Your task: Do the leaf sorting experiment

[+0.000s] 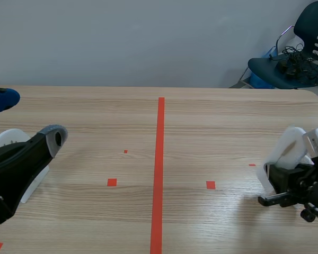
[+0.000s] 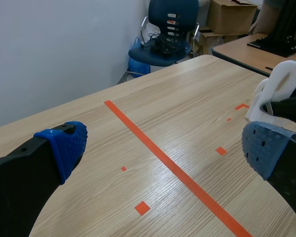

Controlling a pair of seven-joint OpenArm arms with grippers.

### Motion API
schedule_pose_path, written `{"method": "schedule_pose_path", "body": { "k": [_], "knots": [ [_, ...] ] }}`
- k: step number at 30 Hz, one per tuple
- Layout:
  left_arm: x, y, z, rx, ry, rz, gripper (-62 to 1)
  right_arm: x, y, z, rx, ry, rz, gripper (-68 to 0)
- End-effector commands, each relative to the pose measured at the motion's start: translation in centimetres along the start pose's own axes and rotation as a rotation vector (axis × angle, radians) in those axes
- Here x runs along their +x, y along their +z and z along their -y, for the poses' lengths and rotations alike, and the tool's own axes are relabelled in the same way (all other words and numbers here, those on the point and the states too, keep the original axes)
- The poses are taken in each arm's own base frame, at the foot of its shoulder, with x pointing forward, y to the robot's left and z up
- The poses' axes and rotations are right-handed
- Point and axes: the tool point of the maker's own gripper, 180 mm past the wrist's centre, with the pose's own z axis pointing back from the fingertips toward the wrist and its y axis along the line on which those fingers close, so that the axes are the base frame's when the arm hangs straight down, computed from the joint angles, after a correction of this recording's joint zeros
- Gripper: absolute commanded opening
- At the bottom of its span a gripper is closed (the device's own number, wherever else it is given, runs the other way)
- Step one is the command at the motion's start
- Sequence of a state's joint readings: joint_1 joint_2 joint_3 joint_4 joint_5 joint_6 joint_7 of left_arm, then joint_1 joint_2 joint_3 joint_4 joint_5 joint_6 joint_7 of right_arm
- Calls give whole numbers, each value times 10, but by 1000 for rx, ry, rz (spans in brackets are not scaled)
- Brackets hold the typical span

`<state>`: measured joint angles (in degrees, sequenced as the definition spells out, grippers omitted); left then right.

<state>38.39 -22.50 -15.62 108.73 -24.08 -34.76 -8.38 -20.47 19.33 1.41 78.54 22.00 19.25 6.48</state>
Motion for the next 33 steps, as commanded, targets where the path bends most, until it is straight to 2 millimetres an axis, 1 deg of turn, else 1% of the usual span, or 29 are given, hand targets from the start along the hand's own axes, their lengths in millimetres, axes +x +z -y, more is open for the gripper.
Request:
{"method": "schedule_pose_path", "body": {
  "k": [1,4,9,10,14,16,18,20,23,26,27,29,31,33],
  "knots": [
    [6,-1,1,-3,8,31,14,13,-8,5,-7,-6,52,-627],
    [6,-1,1,-3,8,31,14,3,-12,14,-27,-21,30,-627],
    [6,-1,1,-3,8,32,14,2,-11,20,-46,-26,44,-615],
    [6,-1,1,-3,8,32,14,2,-11,20,-46,-26,44,-592],
    [6,-1,1,-3,8,32,14,2,-11,20,-45,-26,45,-458],
    [6,-1,1,-3,8,32,14,4,-11,21,-48,-25,50,-420],
    [6,-1,1,-3,8,32,14,12,-10,25,-55,-21,76,-386],
    [6,-1,1,-3,8,32,14,28,-8,25,-37,-9,114,-339],
    [6,-1,1,-3,8,31,14,66,-1,20,25,28,193,-265],
    [6,-1,1,-3,8,31,14,109,9,20,40,49,259,-258],
    [6,-1,1,-3,8,31,14,124,12,18,49,62,281,-244],
    [6,-1,1,-3,8,31,14,147,19,11,69,113,304,-204],
    [6,-1,1,-3,8,31,14,164,29,-1,96,176,320,-180],
    [6,-1,1,-3,8,31,14,175,39,-15,129,222,333,-160]
  ]
}}
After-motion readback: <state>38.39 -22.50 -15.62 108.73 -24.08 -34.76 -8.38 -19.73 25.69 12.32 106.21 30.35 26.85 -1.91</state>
